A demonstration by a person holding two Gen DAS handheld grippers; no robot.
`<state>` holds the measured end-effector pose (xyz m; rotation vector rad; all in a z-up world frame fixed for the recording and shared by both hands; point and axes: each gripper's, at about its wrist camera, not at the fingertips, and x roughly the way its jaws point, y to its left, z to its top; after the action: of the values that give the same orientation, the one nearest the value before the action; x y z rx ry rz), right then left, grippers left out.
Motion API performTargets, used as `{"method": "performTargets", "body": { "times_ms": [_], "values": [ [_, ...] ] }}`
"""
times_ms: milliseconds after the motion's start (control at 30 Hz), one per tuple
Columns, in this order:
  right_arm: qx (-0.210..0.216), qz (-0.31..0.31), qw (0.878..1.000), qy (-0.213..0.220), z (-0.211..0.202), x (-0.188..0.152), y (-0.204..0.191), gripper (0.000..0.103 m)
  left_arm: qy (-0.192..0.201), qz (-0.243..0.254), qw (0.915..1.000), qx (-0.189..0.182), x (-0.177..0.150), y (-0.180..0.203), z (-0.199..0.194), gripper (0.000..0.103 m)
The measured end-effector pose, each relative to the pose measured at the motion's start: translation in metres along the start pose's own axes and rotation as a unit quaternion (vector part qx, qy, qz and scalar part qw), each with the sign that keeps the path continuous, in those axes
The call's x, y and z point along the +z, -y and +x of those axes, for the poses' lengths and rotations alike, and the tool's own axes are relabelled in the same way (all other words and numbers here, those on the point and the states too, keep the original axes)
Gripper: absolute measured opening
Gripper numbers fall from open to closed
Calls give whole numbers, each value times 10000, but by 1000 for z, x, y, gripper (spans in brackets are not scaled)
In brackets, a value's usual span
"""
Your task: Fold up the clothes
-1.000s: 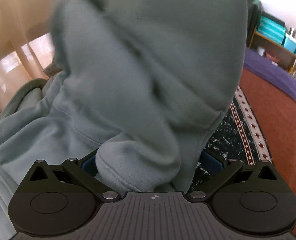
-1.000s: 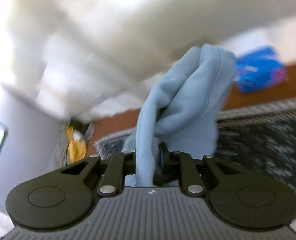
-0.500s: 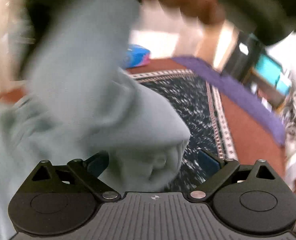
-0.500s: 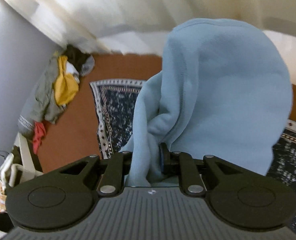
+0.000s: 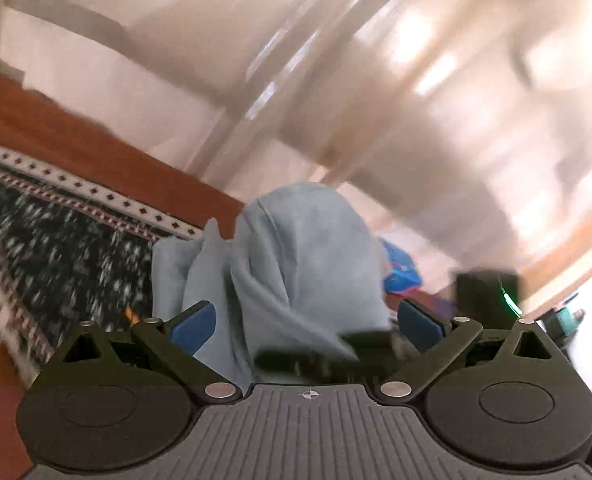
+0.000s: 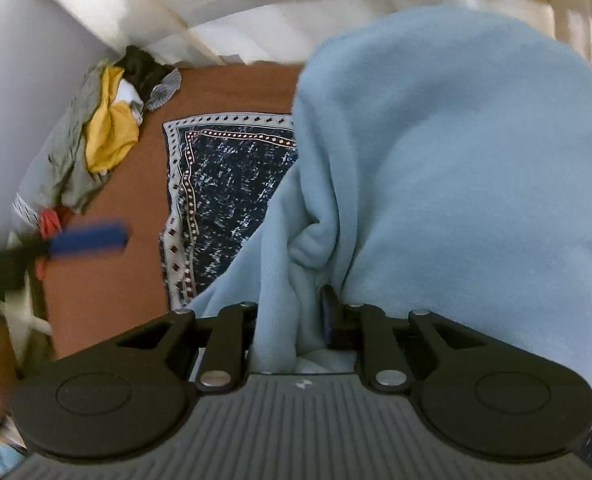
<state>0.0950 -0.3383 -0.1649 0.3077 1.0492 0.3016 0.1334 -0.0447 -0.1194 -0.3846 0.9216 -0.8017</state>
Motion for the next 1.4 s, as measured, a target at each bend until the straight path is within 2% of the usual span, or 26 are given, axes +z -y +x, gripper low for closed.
{"method": "performTargets", "body": {
  "times_ms": [100, 200, 267, 333, 367, 400, 433, 500, 567, 600, 700, 800, 900, 967, 1100, 1167, 1233, 1267, 1300, 1367, 1400],
  "values": [
    [-97, -286, 9993, 226, -5, -11, -4, 21, -345, -19, 9993, 138, 12, -2, 41, 102],
    [-117, -409, 9981, 443, -11, -20, -4, 21, -606, -36, 9981, 77, 9, 6, 68, 102],
    [-130, -438, 9976, 527, -13, -23, -4, 22, -668, 103, 9977, 62, 5, 12, 77, 102],
    [-141, -492, 9969, 601, -14, -25, -5, 24, -735, 280, 9966, 240, 2, 17, 88, 97],
    [-142, -512, 9965, 639, -15, -26, -5, 26, -783, 359, 9956, 379, 1, 18, 93, 82],
    [-134, -511, 9963, 674, -16, -27, -5, 29, -822, 408, 9944, 524, 2, 15, 96, 46],
    [-130, -484, 9962, 718, -17, -27, -5, 33, -841, 432, 9934, 651, 3, 11, 97, 30],
    [-65, -449, 9950, 885, -23, -28, -7, 58, -861, 236, 9947, 518, 7, 0, 95, 22],
    [-16, -475, 9931, 1073, -34, -31, -15, 71, -855, 248, 9948, 492, 8, -3, 92, 21],
    [-8, -500, 9919, 1167, -40, -33, -20, 74, -853, 254, 9949, 480, 9, -4, 90, 20],
    [-95, -621, 9854, 1584, -66, -46, -36, 74, -873, 135, 9955, 353, 10, -10, 89, 20],
    [-574, -728, 9776, 1889, -91, -69, -48, 80, -899, 43, 9956, 242, 14, -14, 92, 20],
    [-740, -605, 9766, 1928, -92, -87, -54, 80, -945, 102, 9952, 248, 15, -13, 95, 19],
    [-909, -643, 9770, 1819, -75, -87, -60, 83, -957, 103, 9951, 239, 16, -13, 96, 19],
    [-1153, -819, 9782, 1519, -47, -87, -84, 82, -955, 174, 9951, 163, 20, -13, 92, 19],
    [-1156, -914, 9761, 1597, -50, -91, -99, 83, -964, 259, 9949, 115, 22, -12, 89, 19],
    [-1480, -1242, 9685, 1570, -46, -97, -109, 83, -993, 329, 9945, 85, 23, -11, 90, 19],
    [-1759, -1373, 9645, 1411, -36, -97, -111, 82, -1020, 346, 9941, 85, 23, -11, 91, 19],
    [-1991, -1444, 9608, 1280, -27, -97, -110, 69, -1034, 364, 9939, 92, 24, -12, 92, 19],
    [-2293, -1469, 9531, 1318, -21, -99, -107, 31, -1016, 377, 9941, 80, 25, -16, 89, 18],
    [-2217, -1393, 9550, 1396, -27, -95, -107, 27, -962, 347, 9948, 5, 27, -18, 83, 18]
  ]
}}
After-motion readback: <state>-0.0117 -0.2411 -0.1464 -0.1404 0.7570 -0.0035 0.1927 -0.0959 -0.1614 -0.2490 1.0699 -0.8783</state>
